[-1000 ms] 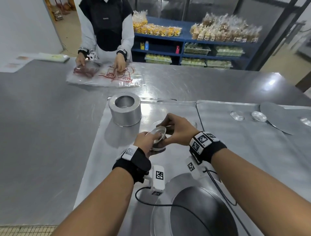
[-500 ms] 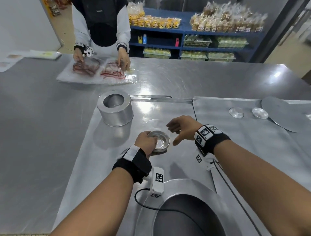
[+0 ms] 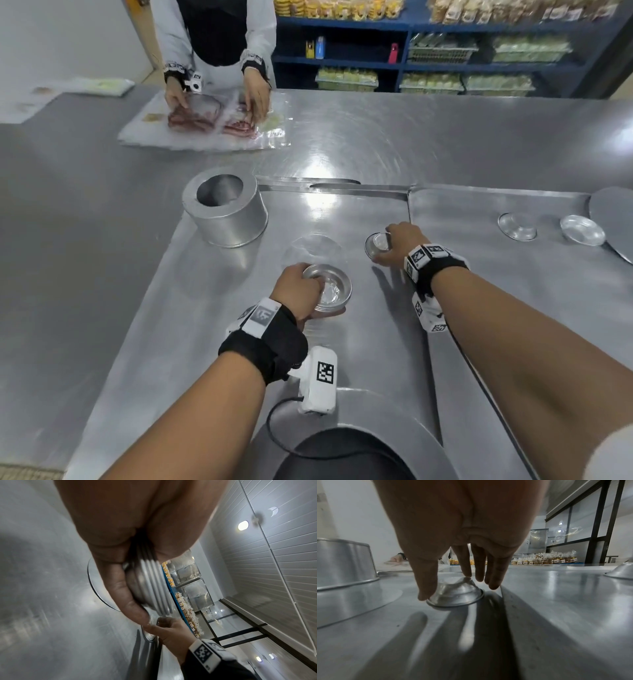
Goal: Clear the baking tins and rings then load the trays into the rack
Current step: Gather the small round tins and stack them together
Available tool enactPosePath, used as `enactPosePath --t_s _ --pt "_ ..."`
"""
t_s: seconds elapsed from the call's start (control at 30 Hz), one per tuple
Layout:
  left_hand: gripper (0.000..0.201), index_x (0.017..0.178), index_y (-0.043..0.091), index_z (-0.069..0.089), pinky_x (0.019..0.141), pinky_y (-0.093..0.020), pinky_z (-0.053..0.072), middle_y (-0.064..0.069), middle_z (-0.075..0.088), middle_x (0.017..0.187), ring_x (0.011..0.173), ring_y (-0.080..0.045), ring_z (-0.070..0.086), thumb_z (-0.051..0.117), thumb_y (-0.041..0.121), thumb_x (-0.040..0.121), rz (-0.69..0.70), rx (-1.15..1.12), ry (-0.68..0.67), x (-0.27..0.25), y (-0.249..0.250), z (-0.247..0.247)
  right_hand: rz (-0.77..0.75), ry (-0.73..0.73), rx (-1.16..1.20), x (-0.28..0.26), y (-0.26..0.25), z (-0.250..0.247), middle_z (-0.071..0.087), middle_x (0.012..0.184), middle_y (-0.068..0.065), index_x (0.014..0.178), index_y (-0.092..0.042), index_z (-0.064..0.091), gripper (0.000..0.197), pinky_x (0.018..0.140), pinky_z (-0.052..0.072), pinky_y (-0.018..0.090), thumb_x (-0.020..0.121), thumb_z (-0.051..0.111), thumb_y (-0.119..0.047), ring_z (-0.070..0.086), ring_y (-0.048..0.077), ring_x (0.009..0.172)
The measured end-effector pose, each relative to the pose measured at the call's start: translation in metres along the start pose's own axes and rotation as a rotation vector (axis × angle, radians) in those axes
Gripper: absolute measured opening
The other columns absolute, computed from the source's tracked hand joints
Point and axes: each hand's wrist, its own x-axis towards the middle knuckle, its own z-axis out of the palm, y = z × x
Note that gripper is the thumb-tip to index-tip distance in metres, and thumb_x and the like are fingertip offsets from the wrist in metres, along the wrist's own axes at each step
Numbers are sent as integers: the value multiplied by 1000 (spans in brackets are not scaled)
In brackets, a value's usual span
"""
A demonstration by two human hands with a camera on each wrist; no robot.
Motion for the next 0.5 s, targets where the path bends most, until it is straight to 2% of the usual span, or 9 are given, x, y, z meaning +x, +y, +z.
enactPosePath --t_s 0.07,0.13,0.23,0.33,0.43,0.5 --pt "22 93 -4 60 59 -45 62 -13 52 79 67 -28 58 42 -16 93 4 -50 -4 -5 2 5 -19 -16 -30 4 1 1 59 106 12 106 -10 61 59 82 50 34 68 78 -52 59 32 101" --pt "23 94 -4 61 59 -44 62 -15 55 85 70 -29 60 42 -16 93 -4 -77 13 -8 4 7 -31 0 -23 4 1 2 57 109 12 110 -9 58 63 81 49 34 65 82 -46 58 31 102" --pt "25 91 -3 62 58 -43 62 -18 56 92 76 -32 62 41 -17 92 -2 -103 31 -15 3 11 -48 39 18 -1 -1 2 54 114 14 116 -6 50 66 82 48 34 68 83 -38 55 32 107" --pt "27 87 -3 62 57 -41 61 -20 57 93 77 -34 63 40 -18 91 9 -135 35 -25 1 13 -70 47 51 -9 -4 -4 56 111 14 113 -4 49 68 78 45 32 68 85 -39 57 31 105" --pt "27 92 -1 62 56 -41 61 -21 60 99 82 -37 65 41 -17 91 6 -149 39 -37 0 15 -102 73 115 -29 -9 -16 58 114 13 117 -5 50 64 82 49 35 72 81 -38 58 30 104" --pt "29 94 2 63 57 -42 61 -22 61 102 85 -39 66 41 -17 90 10 -158 41 -45 -2 17 -128 106 165 -48 -12 -25 57 119 12 126 -8 49 69 88 50 36 72 80 -37 57 28 108"
